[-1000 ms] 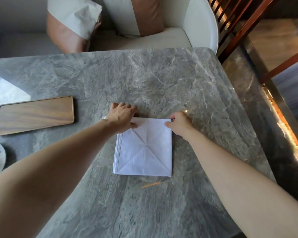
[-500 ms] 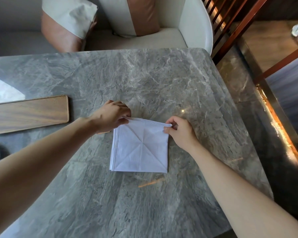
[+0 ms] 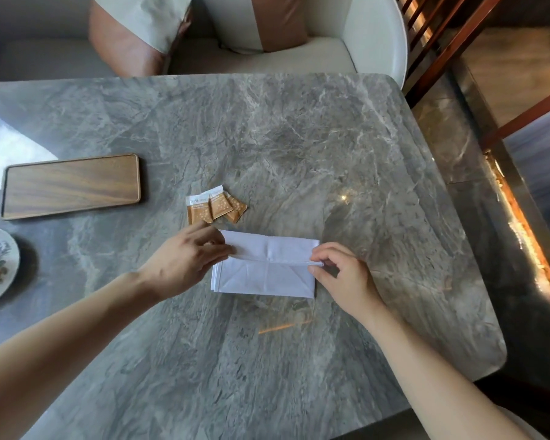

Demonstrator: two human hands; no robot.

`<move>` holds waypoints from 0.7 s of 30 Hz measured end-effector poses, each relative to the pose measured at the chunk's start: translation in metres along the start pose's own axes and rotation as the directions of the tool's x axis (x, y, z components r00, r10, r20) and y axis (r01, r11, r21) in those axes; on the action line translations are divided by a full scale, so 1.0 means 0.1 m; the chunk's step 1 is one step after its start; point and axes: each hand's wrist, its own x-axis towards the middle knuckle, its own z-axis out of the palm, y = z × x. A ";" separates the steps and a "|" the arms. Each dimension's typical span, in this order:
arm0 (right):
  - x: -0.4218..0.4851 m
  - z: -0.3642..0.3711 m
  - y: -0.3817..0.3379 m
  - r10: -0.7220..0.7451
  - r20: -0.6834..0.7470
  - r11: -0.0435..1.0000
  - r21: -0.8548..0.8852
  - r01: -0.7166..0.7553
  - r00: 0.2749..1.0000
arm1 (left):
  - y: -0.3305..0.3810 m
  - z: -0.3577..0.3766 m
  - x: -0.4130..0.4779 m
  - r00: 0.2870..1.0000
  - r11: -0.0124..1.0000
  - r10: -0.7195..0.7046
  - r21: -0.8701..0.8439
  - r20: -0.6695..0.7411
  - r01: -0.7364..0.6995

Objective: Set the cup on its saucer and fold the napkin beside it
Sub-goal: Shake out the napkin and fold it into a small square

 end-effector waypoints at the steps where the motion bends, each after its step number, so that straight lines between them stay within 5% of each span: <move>1: -0.05 0.03 0.02 -0.025 0.004 0.999 -0.039 0.025 1.000 | 0.02 0.05 -0.05 1.000 1.000 -0.006 0.013 -0.004 0.006; 8: -0.34 0.21 0.10 -0.132 -0.021 0.957 -0.265 0.121 0.991 | 0.19 0.31 -0.37 0.998 0.997 -0.011 0.081 0.066 0.006; 21: -0.49 0.39 0.17 -0.218 -0.107 0.915 -0.367 0.166 0.970 | 0.36 0.46 -0.51 0.978 0.970 -0.177 0.190 0.110 0.154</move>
